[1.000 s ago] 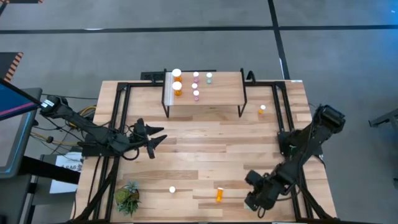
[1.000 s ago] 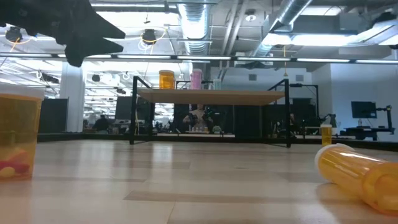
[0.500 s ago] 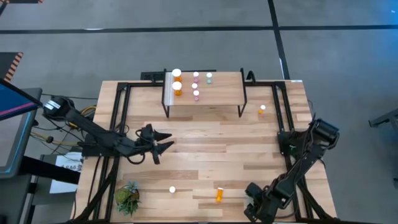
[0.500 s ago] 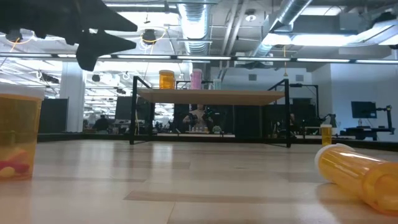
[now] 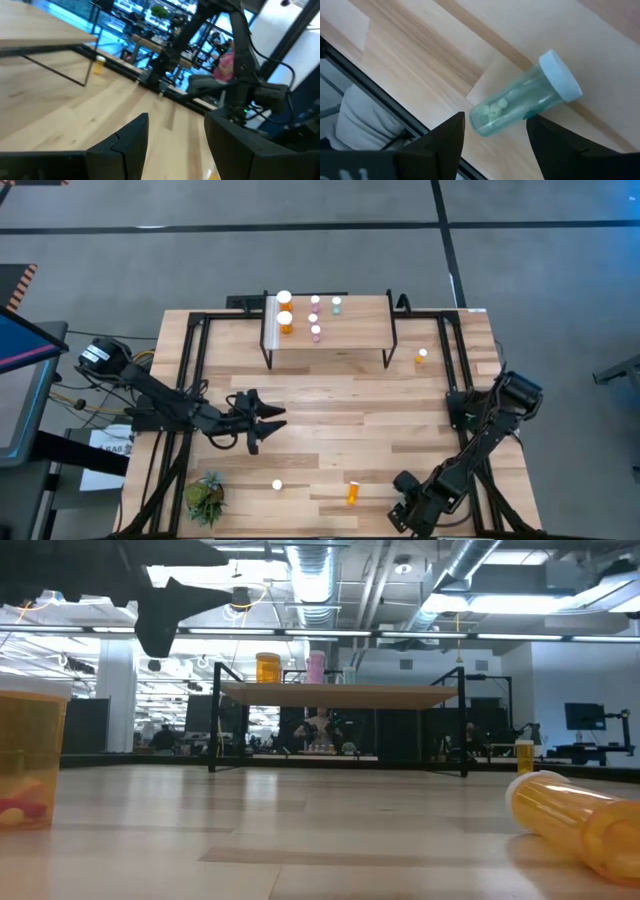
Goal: Pick and place medicine bottles onto shelf by color
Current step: Put the blue pill bottle on the shelf aligned with the other blue pill bottle
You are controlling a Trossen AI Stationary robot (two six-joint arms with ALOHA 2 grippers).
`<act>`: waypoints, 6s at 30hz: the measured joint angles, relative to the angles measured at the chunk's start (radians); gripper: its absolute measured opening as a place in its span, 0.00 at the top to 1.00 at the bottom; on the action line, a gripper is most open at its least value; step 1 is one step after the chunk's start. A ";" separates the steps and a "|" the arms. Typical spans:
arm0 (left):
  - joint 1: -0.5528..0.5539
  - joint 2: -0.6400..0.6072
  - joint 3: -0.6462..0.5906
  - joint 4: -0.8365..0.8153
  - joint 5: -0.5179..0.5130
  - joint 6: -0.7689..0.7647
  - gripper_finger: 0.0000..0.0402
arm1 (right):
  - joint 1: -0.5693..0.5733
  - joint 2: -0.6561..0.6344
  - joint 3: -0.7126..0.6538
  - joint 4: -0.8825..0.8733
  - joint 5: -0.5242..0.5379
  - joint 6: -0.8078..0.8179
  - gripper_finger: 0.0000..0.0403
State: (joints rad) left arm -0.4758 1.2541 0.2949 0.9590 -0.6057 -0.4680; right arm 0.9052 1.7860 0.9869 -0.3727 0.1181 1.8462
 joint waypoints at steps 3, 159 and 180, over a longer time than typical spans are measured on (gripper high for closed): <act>-0.009 0.021 0.027 0.001 0.008 0.002 0.55 | -0.015 0.000 0.001 -0.013 0.004 -0.013 0.41; -0.096 0.057 0.267 -0.057 0.155 0.351 0.55 | -0.428 -0.073 0.209 0.728 0.429 -1.722 0.69; -0.100 0.057 0.267 -0.051 0.118 0.366 0.55 | -0.437 -0.063 0.207 0.760 0.431 -1.722 0.69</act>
State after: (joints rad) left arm -0.5758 1.3113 0.5621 0.9077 -0.4875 -0.1024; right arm 0.4686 1.7229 1.1938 0.3874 0.5488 0.1242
